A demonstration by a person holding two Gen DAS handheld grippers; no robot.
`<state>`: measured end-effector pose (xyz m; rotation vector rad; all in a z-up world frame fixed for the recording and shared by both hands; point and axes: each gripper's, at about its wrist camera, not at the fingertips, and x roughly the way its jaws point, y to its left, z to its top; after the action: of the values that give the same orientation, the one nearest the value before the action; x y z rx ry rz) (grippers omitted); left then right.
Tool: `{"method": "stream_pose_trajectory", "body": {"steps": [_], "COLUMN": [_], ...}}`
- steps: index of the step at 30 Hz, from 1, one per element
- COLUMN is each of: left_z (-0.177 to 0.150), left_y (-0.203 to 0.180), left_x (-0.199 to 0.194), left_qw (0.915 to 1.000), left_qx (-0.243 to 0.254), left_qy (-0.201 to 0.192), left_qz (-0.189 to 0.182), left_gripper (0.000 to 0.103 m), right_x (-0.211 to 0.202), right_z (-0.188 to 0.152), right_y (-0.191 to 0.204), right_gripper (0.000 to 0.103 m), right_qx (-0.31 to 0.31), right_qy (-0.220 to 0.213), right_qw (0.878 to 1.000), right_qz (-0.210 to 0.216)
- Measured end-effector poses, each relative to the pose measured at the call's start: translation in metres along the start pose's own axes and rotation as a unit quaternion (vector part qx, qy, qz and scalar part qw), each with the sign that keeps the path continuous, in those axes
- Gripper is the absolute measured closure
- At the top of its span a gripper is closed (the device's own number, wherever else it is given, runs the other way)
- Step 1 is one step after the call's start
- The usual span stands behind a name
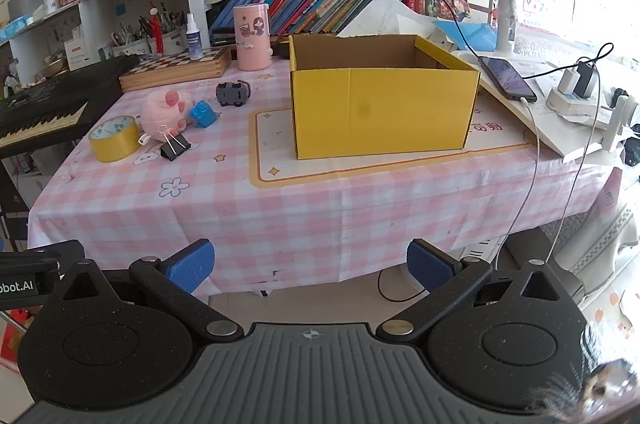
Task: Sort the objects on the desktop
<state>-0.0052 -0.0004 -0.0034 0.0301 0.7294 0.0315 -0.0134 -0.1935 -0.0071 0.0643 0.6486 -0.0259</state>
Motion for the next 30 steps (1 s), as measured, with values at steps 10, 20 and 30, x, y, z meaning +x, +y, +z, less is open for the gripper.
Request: {"method": "stream_pose_trajectory", "body": {"steps": [10,20,30], "left_z": [0.0002,0.0013,0.004], "left_y": [-0.0018,-0.0019,0.0013], "left_x": [0.0041,0.0073,0.0085], "left_qw": [0.9999,0.9999,1.0], "left_qx": [0.002,0.002,0.003], "left_qy": [0.012,0.013,0.008], "left_qz": [0.005,0.006,0.001], "left_gripper": [0.0,0.0,0.0], "right_x": [-0.0011,0.0022,0.0061], "right_z": [-0.0002,0.001,0.0047], "right_y": [0.0019,0.0049,0.0065], "right_gripper": [0.0,0.0,0.0], "right_qx": [-0.01,-0.014,-0.013], "right_qy": [0.005,0.01,0.011], "right_qw": [1.0,1.0,1.0], "right_qz": [0.009,0.011,0.011]}}
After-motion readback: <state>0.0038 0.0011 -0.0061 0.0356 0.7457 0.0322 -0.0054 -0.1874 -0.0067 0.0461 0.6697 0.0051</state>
